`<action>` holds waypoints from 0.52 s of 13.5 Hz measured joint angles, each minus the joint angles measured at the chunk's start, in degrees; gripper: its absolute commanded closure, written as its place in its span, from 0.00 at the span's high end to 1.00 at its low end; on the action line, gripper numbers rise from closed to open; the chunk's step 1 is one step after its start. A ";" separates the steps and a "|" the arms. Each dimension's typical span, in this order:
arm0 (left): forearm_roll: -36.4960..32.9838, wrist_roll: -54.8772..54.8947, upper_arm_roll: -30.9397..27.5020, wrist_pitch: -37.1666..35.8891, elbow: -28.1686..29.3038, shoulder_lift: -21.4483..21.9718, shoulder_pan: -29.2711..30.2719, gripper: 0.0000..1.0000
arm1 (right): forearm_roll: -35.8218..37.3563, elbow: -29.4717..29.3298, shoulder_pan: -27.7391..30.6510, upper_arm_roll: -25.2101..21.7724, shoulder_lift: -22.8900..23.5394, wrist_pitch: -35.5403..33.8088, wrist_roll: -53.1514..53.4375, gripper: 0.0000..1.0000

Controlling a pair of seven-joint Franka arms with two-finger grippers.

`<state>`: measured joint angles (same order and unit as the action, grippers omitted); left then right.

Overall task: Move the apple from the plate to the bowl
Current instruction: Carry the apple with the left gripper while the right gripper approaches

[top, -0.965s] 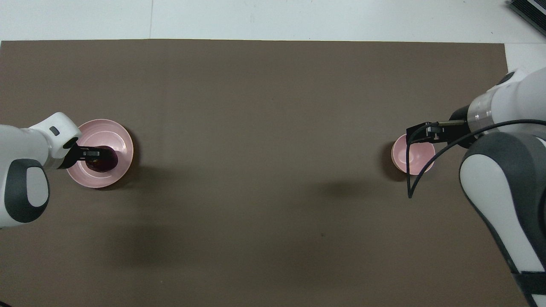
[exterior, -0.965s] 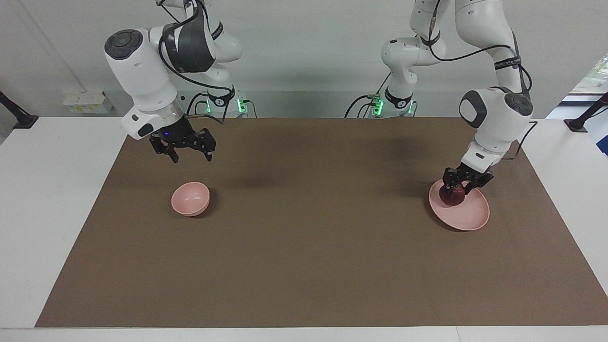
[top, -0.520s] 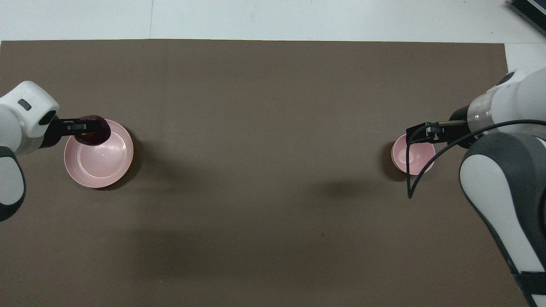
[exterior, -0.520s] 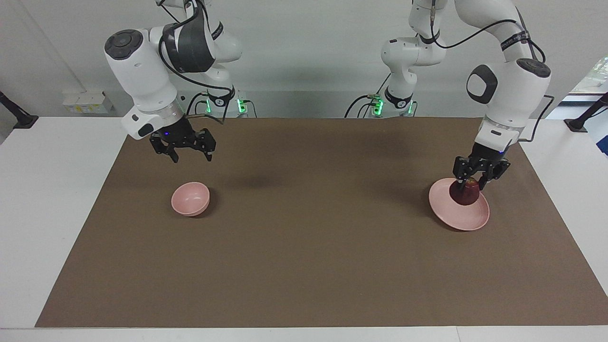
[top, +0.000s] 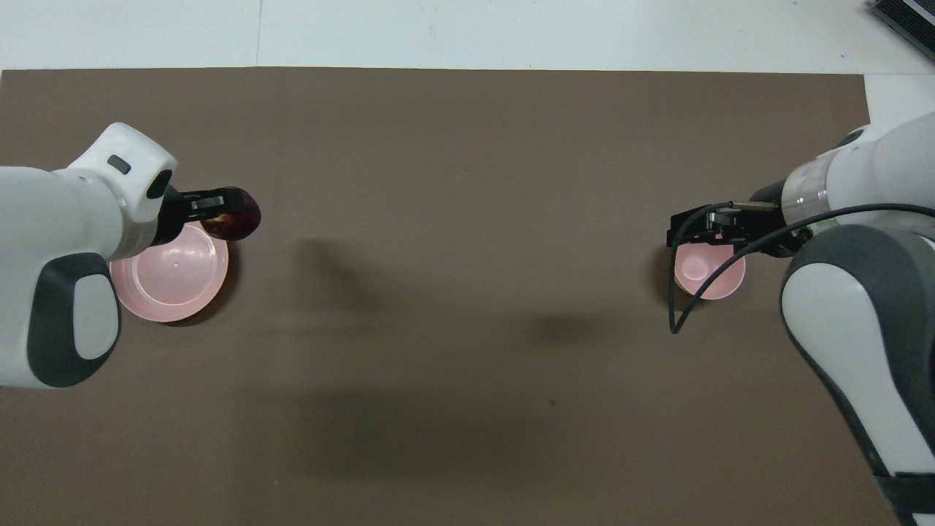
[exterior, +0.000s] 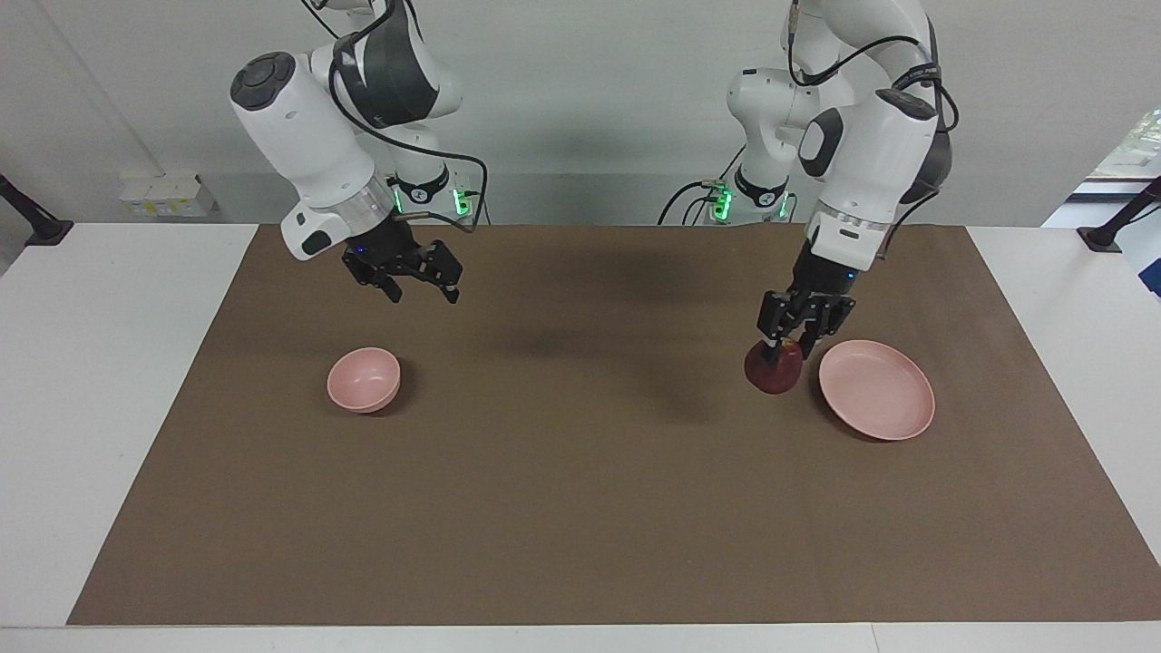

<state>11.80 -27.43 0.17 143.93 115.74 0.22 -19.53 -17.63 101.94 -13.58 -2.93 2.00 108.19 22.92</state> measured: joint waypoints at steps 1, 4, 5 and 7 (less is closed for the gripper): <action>0.70 -2.22 0.03 3.46 0.00 -0.17 -1.86 0.00 | -2.51 0.11 -1.48 0.06 0.37 1.37 3.67 1.00; 1.25 -6.65 0.58 10.58 -0.03 -0.71 -5.80 0.00 | -13.53 0.31 -3.19 0.09 2.13 5.95 14.07 1.00; 1.61 -7.04 1.51 11.62 -0.05 -0.84 -6.39 0.00 | -18.00 0.33 -3.06 -0.03 2.79 7.39 17.47 1.00; 3.45 -7.17 4.47 14.75 -0.06 -1.33 -6.93 0.00 | -27.75 0.25 -2.20 -0.23 4.28 9.45 23.20 1.00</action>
<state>15.24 -34.60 4.63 158.69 115.69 -1.11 -26.46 -45.38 102.19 -15.78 -3.17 6.28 117.64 46.12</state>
